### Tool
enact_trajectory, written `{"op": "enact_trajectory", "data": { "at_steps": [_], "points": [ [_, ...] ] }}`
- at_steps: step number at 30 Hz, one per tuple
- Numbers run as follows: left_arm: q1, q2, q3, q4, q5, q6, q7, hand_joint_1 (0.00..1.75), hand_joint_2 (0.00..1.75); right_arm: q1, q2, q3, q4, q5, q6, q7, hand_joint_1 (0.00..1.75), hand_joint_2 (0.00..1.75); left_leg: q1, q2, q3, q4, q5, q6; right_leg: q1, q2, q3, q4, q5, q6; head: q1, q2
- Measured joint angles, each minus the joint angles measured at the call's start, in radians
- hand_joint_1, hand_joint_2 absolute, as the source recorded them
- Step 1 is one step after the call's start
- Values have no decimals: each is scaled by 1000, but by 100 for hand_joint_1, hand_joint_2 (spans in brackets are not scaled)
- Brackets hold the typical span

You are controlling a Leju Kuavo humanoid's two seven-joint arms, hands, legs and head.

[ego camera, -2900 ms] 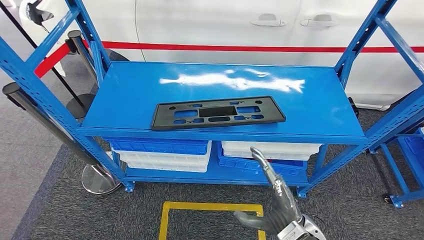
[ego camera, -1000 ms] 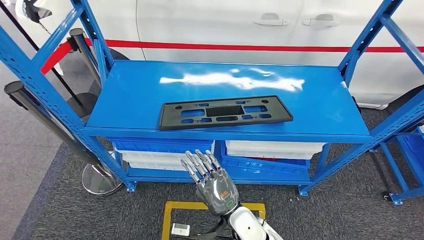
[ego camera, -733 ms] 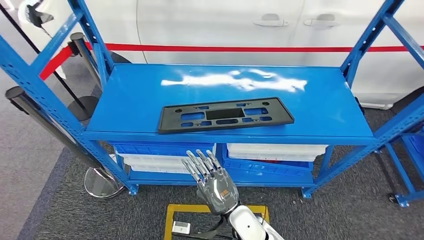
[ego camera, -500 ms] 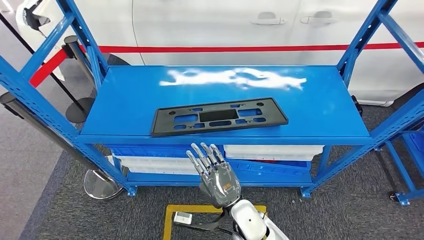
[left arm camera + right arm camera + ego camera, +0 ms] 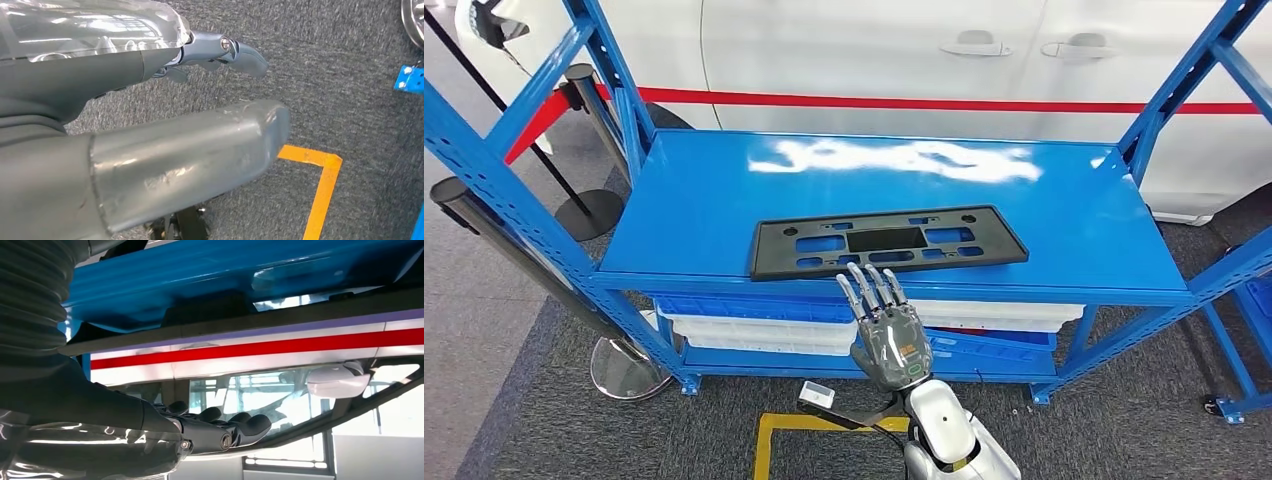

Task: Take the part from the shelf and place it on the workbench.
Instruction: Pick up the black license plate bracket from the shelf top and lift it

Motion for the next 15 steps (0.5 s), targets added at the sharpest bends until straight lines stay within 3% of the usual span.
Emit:
{"op": "enact_trajectory", "data": {
  "at_steps": [2, 3, 4, 6, 7, 9, 12, 13, 15],
  "points": [
    [0, 1, 6, 0, -1, 0, 3, 0, 0, 1, -1, -10, 2, -5, 1, 0, 0, 175, -3, 0, 1, 0, -3, 5, -1, 0, -70, 119, -37, 2, 1, 0],
    [0, 2, 9, 0, -2, 0, 4, 0, 0, 2, -1, -15, 4, -7, 2, 0, 0, 175, -4, 0, 3, 0, -5, 6, -1, 0, -84, 134, -27, 0, 1, 0],
    [0, 2, 11, 0, -2, 0, 6, 0, 0, 2, -2, -20, 5, -9, 2, 0, 0, 175, -6, -1, 6, 0, -7, 6, 0, 0, -78, 109, 2, -4, 1, 0],
    [0, 2, 13, 0, -2, 0, 8, 0, 0, 0, -3, -30, 5, -13, 2, 0, 0, 175, -9, -4, 15, 0, -12, 4, 5, 0, -23, -19, 78, -19, 2, 0],
    [-1, 2, 14, 0, -2, 0, 9, 0, 0, -1, -3, -35, 5, -15, 2, 0, 0, 175, -11, -5, 18, 1, -15, 1, 9, 0, 6, -81, 102, -27, 1, 0],
    [-1, 2, 16, 0, -2, 0, 10, 0, 0, -3, -3, -44, 6, -20, 2, 0, 0, 175, -11, -5, 20, 0, -19, -9, 15, 0, 31, -138, 112, -36, 1, 0],
    [-2, 4, 19, 0, -2, 1, 14, 0, 0, -3, -3, -54, 6, -26, 2, 0, 0, 175, -10, -2, 25, -2, -26, -26, 12, 1, 41, -155, 113, -40, 1, 0],
    [-2, 4, 20, 0, -1, 1, 15, 0, 0, -3, -3, -57, 6, -27, 2, 0, 0, 175, -10, -1, 19, 17, -39, -30, 8, 0, 48, -163, 114, -43, 0, 0],
    [-3, 5, 22, 0, 1, 1, 17, 0, 0, -3, -3, -60, 8, -27, 2, -1, 0, 175, -9, 0, -24, 113, -89, -37, 6, -2, 61, -172, 113, -50, -3, 0]
  ]
}}
